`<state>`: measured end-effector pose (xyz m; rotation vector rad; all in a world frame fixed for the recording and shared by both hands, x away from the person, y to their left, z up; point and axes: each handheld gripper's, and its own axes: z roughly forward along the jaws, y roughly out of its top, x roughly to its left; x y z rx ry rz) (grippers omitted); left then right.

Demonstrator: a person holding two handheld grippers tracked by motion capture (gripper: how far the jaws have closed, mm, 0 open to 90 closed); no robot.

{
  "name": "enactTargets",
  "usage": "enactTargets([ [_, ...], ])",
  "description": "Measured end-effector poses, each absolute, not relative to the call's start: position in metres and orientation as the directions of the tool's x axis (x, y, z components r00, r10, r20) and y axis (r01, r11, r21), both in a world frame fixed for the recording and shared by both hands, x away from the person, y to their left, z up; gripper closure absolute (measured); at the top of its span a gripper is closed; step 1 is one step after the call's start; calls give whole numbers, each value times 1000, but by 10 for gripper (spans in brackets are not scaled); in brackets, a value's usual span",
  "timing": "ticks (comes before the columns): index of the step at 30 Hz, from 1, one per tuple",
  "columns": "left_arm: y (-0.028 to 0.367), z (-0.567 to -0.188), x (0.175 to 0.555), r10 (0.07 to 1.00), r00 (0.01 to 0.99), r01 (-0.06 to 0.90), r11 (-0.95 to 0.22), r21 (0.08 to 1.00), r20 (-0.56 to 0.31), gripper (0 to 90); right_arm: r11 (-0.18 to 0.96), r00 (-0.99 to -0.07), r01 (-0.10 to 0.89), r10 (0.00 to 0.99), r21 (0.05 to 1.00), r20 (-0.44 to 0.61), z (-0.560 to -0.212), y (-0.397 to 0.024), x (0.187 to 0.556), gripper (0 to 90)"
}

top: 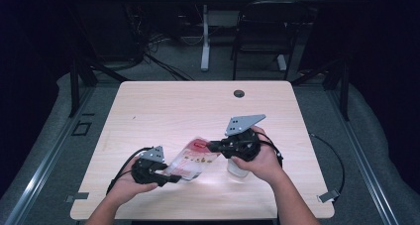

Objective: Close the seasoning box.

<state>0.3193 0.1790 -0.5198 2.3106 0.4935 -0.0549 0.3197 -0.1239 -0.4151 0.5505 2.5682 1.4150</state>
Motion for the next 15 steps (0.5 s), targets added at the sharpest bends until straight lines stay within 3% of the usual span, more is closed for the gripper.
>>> enactTargets([
  [15, 172, -514, 320, 349, 918, 385, -660, 646, -191, 642, 438, -920, 239, 388, 866, 57, -426, -134, 323, 883],
])
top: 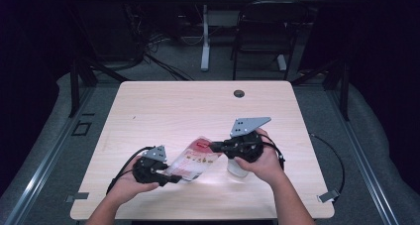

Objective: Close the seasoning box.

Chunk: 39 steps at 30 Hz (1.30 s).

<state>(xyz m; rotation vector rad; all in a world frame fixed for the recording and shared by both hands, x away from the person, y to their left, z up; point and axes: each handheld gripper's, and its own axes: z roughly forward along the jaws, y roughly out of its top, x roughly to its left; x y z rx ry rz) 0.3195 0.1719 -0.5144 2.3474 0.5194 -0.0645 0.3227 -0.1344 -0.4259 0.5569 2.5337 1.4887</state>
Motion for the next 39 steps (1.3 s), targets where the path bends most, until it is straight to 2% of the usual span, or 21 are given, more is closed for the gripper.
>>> enactTargets([
  [39, 160, -479, 329, 355, 913, 407, -744, 529, -202, 654, 403, -895, 304, 431, 863, 114, -440, -159, 333, 849],
])
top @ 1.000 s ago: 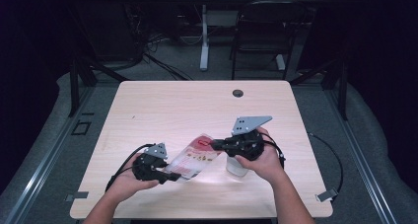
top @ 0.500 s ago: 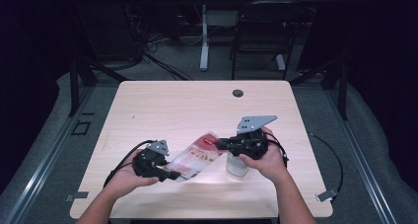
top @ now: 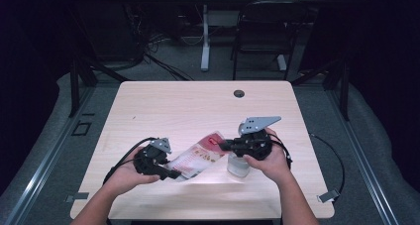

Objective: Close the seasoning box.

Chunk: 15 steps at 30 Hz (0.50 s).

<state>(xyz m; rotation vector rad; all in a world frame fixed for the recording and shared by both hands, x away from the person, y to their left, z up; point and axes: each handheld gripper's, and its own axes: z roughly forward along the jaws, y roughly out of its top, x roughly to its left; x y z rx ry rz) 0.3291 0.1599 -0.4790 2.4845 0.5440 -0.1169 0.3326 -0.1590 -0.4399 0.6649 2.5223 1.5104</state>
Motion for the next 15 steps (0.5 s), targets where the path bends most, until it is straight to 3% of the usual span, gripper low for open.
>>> enactTargets([
  [15, 159, -474, 333, 360, 915, 402, -756, 517, -184, 657, 413, -887, 318, 448, 854, 114, -445, -161, 334, 847],
])
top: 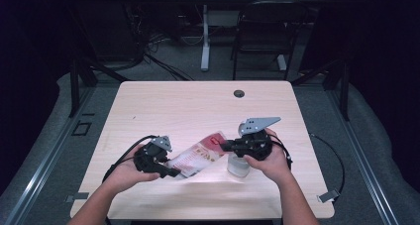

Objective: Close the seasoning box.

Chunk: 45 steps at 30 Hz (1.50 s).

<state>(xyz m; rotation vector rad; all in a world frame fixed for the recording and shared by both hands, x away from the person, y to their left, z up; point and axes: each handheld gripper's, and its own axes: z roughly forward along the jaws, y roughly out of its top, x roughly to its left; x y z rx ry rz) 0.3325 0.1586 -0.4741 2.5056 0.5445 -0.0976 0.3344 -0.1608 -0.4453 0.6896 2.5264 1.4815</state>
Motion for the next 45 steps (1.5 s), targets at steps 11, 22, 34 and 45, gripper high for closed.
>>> enactTargets([
  [11, 160, -471, 332, 366, 914, 401, -753, 522, -176, 660, 412, -884, 326, 451, 851, 121, -448, -163, 335, 848],
  [22, 163, -466, 331, 366, 914, 399, -733, 551, -175, 663, 415, -883, 327, 455, 849, 117, -448, -165, 335, 843],
  [34, 168, -457, 330, 374, 913, 394, -708, 586, -162, 668, 399, -876, 347, 462, 849, 141, -454, -170, 337, 842],
  [45, 170, -451, 330, 376, 915, 386, -699, 602, -149, 674, 399, -873, 357, 463, 845, 151, -457, -172, 338, 844],
])
